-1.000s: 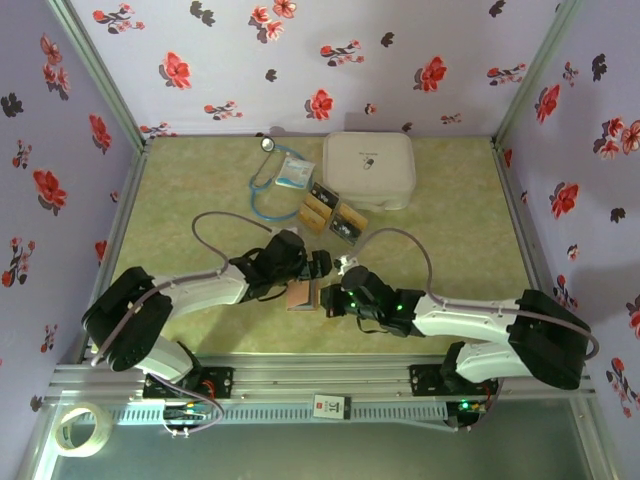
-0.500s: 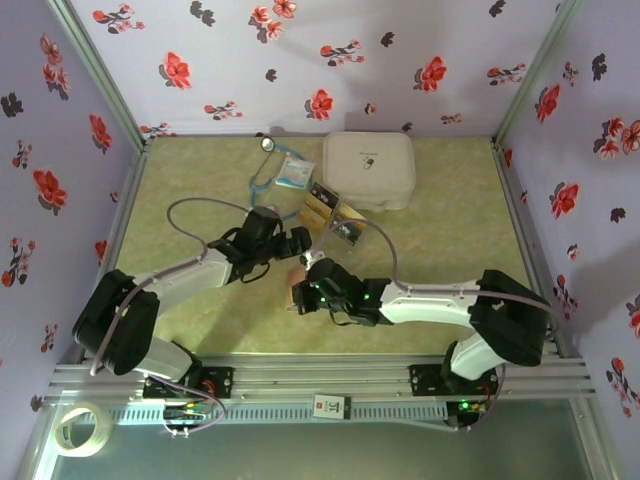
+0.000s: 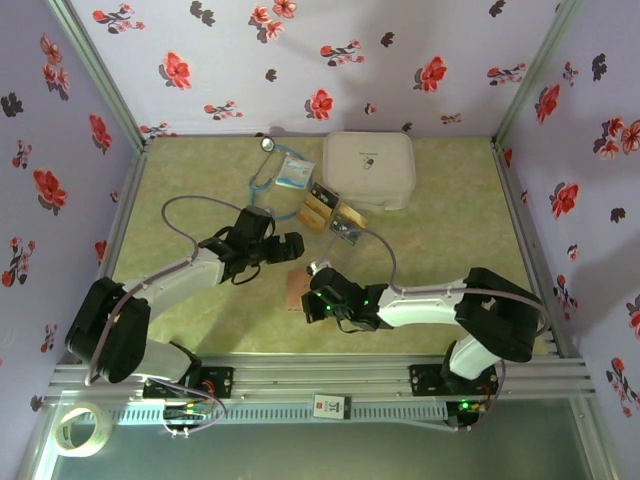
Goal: Put the credit cards into the card holder
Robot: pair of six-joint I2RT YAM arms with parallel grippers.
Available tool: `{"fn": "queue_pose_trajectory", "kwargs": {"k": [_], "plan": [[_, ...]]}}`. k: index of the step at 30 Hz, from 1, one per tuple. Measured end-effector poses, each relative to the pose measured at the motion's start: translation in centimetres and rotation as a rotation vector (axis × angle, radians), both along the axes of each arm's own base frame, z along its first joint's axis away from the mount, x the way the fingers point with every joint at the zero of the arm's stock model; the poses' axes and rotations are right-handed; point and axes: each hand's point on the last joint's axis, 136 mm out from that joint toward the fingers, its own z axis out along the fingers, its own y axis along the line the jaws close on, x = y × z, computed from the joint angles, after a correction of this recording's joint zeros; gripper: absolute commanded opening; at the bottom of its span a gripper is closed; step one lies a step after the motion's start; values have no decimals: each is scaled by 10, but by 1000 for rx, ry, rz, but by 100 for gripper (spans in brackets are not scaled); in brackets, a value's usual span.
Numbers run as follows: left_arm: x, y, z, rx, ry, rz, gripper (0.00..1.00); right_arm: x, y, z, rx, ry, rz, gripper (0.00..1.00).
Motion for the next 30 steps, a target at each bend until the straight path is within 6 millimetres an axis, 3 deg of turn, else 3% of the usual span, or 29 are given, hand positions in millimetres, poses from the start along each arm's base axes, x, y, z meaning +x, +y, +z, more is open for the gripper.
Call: {"fn": "queue_pose_trajectory", "kwargs": {"k": [7, 16, 24, 30], "plan": [[-22, 12, -24, 68, 65, -34, 100, 4, -6, -21, -11, 23, -30, 0], [-49, 11, -46, 117, 116, -95, 100, 4, -5, -21, 18, 29, -44, 0], [-51, 3, -47, 114, 96, -126, 100, 5, -3, -22, 25, 34, -48, 0], [-56, 6, -67, 149, 128, -140, 100, 5, -3, -22, 28, 37, -46, 0]]}}
